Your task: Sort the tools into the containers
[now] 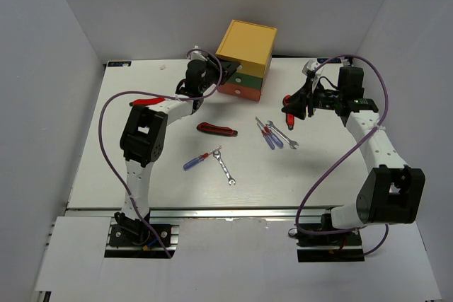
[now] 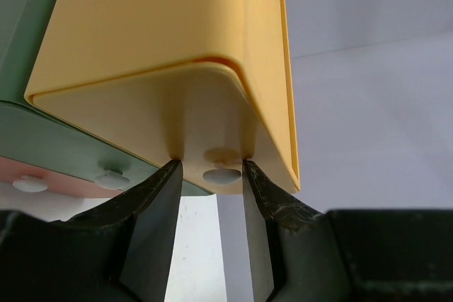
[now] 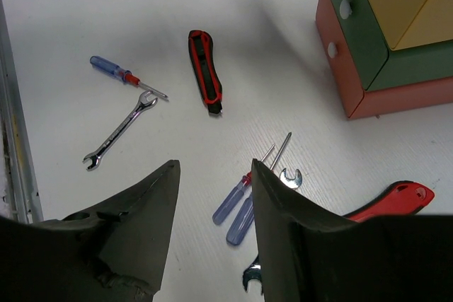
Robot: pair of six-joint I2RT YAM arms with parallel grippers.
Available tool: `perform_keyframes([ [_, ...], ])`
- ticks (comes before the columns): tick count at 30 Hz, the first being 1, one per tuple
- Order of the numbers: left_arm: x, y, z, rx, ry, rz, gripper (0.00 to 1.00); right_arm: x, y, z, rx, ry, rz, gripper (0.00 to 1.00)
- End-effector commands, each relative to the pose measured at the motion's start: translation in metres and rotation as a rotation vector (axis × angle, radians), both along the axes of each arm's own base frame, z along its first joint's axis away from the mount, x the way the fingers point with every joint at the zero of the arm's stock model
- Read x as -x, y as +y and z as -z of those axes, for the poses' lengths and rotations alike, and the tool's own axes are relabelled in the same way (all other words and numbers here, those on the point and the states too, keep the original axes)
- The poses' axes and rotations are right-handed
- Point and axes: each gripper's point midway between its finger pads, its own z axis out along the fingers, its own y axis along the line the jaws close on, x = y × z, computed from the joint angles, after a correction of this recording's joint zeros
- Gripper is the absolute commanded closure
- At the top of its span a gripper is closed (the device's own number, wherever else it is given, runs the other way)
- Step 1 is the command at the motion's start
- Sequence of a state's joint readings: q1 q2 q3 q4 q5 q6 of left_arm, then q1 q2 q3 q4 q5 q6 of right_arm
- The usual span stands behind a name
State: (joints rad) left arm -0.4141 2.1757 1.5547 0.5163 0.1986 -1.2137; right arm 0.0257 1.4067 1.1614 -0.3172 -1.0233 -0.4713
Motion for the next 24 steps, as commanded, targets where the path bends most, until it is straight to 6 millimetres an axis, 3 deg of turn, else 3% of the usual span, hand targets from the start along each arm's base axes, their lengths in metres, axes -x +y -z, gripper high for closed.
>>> perform_keyframes([
  [1,-0.0012,0.0009,-0.0185,0.031,-0.036,0.008,0.5,0.0029,-0.001,-0.0097,-0.008,-0.042,-0.002,0.48],
  [24,0.003,-0.0076,-0.0197,0.071,-0.014,0.034,0.54,0.0029,-0.001,-0.0086,-0.008,-0.042,-0.002,0.48],
])
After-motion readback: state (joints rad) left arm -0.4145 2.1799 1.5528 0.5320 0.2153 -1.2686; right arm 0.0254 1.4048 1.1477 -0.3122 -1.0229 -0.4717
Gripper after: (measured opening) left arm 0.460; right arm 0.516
